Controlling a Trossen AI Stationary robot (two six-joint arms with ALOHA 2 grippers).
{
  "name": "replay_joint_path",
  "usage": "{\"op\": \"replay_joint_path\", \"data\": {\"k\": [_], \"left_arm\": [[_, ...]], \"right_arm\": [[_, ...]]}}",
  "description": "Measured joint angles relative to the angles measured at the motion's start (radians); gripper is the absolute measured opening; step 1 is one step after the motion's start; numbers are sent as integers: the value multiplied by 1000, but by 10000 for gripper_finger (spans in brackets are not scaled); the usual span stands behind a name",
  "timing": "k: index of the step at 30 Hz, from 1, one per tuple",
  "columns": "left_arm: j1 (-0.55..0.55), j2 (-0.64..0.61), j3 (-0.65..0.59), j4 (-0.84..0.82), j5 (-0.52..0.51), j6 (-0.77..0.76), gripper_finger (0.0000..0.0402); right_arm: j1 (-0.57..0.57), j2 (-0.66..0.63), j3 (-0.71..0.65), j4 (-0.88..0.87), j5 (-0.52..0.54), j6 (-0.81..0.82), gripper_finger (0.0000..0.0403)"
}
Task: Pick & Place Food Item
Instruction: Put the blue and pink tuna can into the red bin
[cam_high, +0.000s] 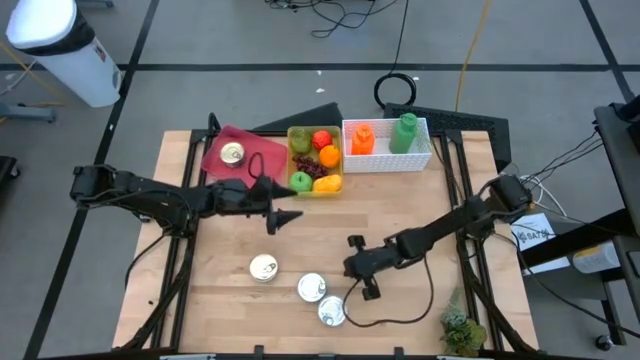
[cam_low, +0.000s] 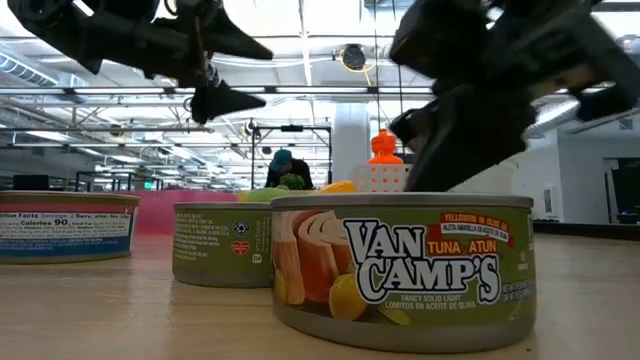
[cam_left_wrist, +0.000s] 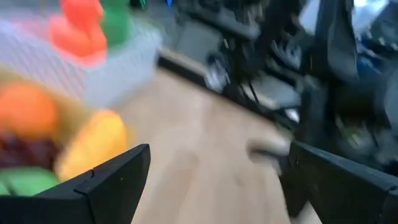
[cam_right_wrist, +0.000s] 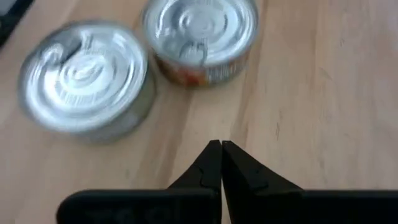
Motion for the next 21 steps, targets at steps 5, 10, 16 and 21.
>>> {"op": "replay_joint_path", "data": {"k": [5,10,16,21], "left_arm": [[-48,52,0,-121,44,-133,395],[-153,141,0,-205,53,-190,395],[-288,142,1,-464,16,-349,395],[-406,140,11,-628,21,-480,380]], "right_arm": [[8,-90,-6,-51,-4,4,0],[23,-156,-41,-53,-1,10,0],[29,-183,-96,-21,0,25,0],[26,-183,-116,-3,2,42,0]]}}
